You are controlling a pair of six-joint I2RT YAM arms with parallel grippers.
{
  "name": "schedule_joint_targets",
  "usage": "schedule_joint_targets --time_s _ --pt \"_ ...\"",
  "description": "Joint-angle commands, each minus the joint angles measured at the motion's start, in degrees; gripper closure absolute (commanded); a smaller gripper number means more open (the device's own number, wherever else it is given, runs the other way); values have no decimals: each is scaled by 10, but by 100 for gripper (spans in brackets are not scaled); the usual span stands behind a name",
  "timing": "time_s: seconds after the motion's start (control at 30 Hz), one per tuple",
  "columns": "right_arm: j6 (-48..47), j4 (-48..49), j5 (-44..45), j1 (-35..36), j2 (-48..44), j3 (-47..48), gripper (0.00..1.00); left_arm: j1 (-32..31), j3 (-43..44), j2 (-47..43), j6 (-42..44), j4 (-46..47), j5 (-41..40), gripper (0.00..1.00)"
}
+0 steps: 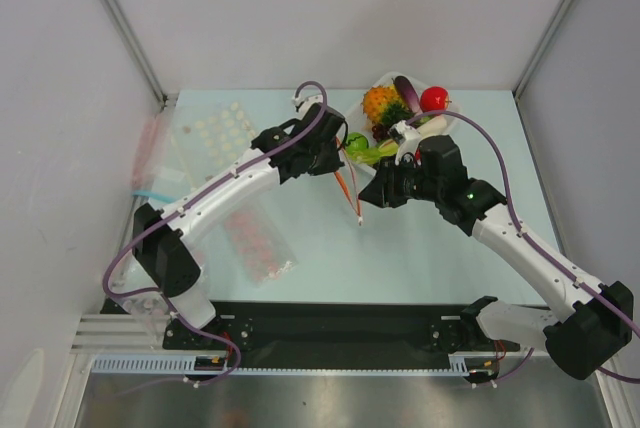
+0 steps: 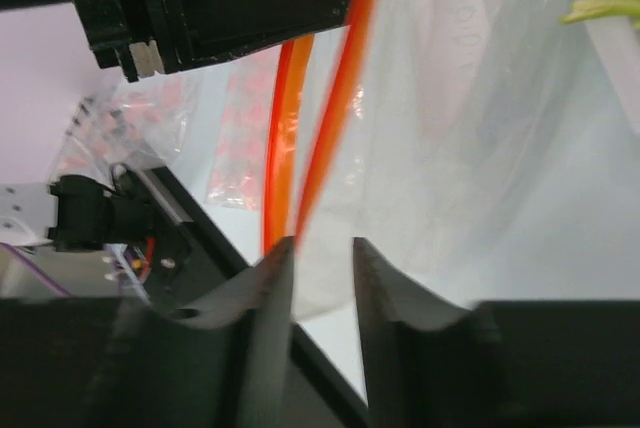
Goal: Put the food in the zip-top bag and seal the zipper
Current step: Open the zipper of the food storage bag at the center of the board.
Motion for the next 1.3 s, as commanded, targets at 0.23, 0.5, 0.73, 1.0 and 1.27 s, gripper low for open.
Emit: schedule_joint_targets --time_s 0.23,0.5,0.73,1.0,1.27 --pt "-27 -1 30 -1 30 54 50 -38 53 -10 49 -21 -34 100" --pt "-21 14 34 -1 38 65 45 -65 49 -3 37 -25 -29 100" --pt "-17 14 36 -1 51 64 44 -77 51 1 30 -22 -27 100" --pt "-12 23 42 -2 32 60 44 -80 47 5 23 -24 -26 100" --pt "-6 40 46 -3 8 44 44 -80 45 8 18 -21 -20 100"
